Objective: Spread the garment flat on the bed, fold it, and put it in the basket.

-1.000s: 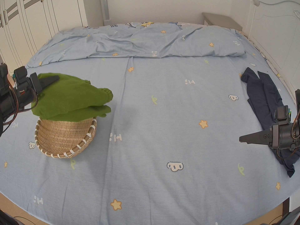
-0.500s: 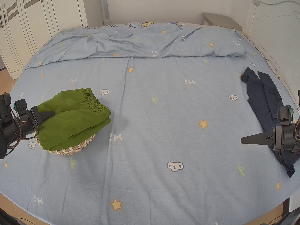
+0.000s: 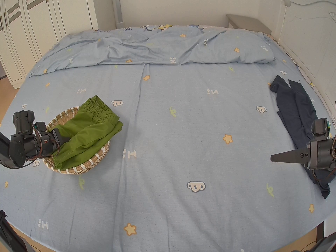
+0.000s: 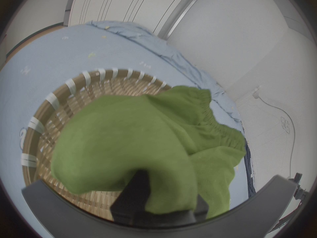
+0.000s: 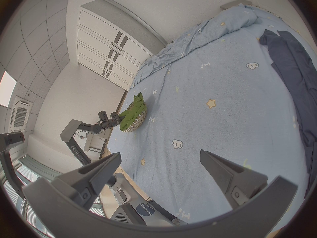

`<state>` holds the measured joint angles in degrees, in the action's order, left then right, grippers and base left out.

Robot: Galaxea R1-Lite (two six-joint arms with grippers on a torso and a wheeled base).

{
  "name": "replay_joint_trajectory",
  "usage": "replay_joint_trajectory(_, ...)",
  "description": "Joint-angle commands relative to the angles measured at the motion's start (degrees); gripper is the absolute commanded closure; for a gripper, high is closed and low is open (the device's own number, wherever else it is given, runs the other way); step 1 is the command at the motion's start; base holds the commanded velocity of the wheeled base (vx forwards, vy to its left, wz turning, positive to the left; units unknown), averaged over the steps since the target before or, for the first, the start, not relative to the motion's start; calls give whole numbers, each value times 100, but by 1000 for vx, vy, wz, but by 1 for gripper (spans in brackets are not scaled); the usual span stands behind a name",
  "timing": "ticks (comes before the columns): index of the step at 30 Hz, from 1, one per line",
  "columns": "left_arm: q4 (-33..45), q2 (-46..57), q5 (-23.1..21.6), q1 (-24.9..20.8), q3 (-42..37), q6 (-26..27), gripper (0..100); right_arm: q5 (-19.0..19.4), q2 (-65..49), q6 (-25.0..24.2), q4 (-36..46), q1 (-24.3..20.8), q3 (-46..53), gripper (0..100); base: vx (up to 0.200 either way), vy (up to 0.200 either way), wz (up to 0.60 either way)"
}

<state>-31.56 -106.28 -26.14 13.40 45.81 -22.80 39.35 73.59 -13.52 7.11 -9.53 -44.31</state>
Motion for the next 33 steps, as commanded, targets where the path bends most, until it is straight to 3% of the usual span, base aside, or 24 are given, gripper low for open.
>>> replay_joint_trajectory(1,185,-420,12,-13,226,3,100,2,6,-2,-8,-5,-7,0,0,0,0)
replay_joint_trajectory(6,300,-367,12,-30,235,3,100,2,6,-2,-8,-5,2,0,0,0,0)
replay_joint_trajectory(7,308,-350,12,-30,235,3,0,2,6,-2,-8,4,-7,0,0,0,0)
replay_joint_trajectory(13,616,195,30,-13,262,3,0,-6,6,-2,-8,4,2,0,0,0,0)
replay_joint_trajectory(17,1451,995,30,31,437,82,0,-6,-3,-2,-16,13,2,0,0,0,0)
replay_joint_trajectory(23,2444,1839,82,181,596,698,0,-15,-12,-2,-25,66,-16,0,0,0,0)
replay_joint_trajectory(33,2840,2823,179,418,631,1023,0,-384,-829,218,-52,118,160,0,0,0,0)
